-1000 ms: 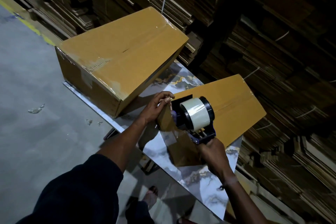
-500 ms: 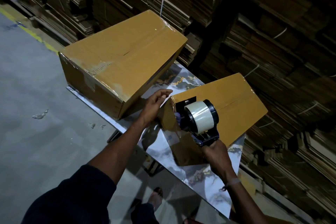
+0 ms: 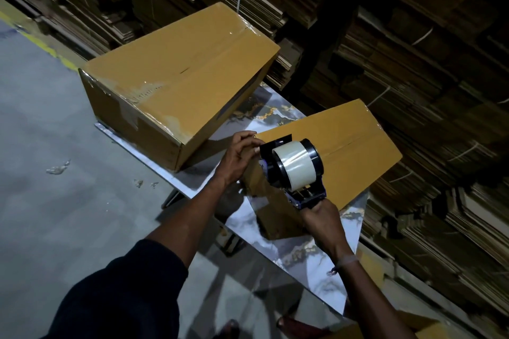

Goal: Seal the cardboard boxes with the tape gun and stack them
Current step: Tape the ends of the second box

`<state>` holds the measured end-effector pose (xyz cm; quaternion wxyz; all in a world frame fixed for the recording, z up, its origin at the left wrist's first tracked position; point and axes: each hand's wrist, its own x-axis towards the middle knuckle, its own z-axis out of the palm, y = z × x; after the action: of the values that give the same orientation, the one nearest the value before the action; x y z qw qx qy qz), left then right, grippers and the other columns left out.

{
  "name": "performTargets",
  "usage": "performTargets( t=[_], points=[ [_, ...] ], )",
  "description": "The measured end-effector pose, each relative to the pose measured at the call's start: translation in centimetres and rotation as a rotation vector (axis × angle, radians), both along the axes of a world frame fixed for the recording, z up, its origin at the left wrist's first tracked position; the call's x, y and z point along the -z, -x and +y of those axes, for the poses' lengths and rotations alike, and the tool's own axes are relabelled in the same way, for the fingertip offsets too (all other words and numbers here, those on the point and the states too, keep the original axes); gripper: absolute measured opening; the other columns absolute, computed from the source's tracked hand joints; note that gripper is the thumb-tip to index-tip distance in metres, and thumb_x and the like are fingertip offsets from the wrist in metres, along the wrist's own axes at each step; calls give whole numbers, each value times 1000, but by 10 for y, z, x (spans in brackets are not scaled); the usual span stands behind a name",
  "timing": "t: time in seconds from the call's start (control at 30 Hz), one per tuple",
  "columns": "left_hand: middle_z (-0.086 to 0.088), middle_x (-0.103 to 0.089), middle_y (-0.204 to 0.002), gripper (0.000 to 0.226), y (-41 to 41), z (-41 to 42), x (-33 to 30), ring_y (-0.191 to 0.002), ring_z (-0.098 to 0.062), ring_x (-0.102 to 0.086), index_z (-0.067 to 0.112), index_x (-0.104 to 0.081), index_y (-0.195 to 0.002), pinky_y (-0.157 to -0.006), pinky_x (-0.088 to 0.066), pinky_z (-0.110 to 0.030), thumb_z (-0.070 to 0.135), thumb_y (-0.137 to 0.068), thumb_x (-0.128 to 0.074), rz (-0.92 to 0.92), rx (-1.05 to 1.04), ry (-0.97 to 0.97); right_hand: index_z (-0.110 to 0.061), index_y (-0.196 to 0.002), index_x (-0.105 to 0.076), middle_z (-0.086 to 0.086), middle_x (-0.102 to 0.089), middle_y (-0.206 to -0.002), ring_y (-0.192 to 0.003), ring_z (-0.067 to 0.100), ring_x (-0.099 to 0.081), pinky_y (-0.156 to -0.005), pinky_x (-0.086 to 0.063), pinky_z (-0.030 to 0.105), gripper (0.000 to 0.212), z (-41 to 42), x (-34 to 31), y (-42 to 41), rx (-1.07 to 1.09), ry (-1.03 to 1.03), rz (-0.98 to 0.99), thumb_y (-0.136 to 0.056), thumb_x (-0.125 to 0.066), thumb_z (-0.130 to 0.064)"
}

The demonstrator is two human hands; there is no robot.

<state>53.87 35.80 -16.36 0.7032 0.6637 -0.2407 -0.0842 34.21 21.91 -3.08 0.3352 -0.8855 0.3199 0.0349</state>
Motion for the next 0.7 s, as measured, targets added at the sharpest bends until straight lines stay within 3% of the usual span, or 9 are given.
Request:
performTargets(
  t=[0.17, 0.33, 0.47, 0.53, 0.6, 0.7],
  points=[
    [-10, -48, -138, 16, -2, -2, 2, -136, -12, -45, 34, -68, -108, -113, -33, -13, 25, -100, -58, -12, -2, -42, -21, -55, -24, 3, -22, -53, -59, 17, -18, -60, -18, 39, 29, -4, -1, 2, -10, 8, -2, -61, -52, -19],
    [-5, -47, -137, 14, -1, -1, 2, -139, -4, -42, 22, -76, -107, -109, -30, -6, 20, -104, -62, 14, -3, -81, -12, -57, -32, 8, -28, -50, -49, 19, -21, -55, -21, 32, 24, -12, -3, 31, 2, -37, 19, -66, -55, -15],
    [-7, -48, -135, 15, 2, -2, 1, -139, -2, -42, 23, -77, -107, -110, -31, -9, 21, -104, -62, 22, -18, -60, -9, -62, -32, -6, -26, -43, -41, 11, -19, -51, -22, 27, 37, -20, 2, 66, 11, -36, 52, -84, -61, -3],
    [-8, -48, -134, 15, 4, -2, -1, -139, -3, -42, 23, -77, -108, -112, -32, -13, 21, -104, -62, 13, -23, -49, -16, -61, -36, -6, -29, -40, -39, 11, -21, -49, -24, 27, 37, -18, 3, 73, 15, -19, 38, -85, -62, -6],
    [-9, -48, -133, 15, 6, 0, -5, -138, -3, -43, 21, -77, -108, -110, -33, -10, 20, -104, -62, 5, -30, -45, -29, -64, -38, -7, -34, -38, -37, 11, -25, -44, -22, 18, 43, -14, 3, 72, 22, -32, 14, -88, -63, -4],
    [-4, -46, -136, 16, 8, 3, -11, -140, -4, -40, 27, -78, -108, -112, -33, -15, 23, -104, -63, -23, -58, -87, -33, -65, -33, -12, -37, -35, -36, 8, -30, -41, -22, 15, 33, -6, -4, 69, 28, -60, -39, -74, -58, -14]
  ],
)
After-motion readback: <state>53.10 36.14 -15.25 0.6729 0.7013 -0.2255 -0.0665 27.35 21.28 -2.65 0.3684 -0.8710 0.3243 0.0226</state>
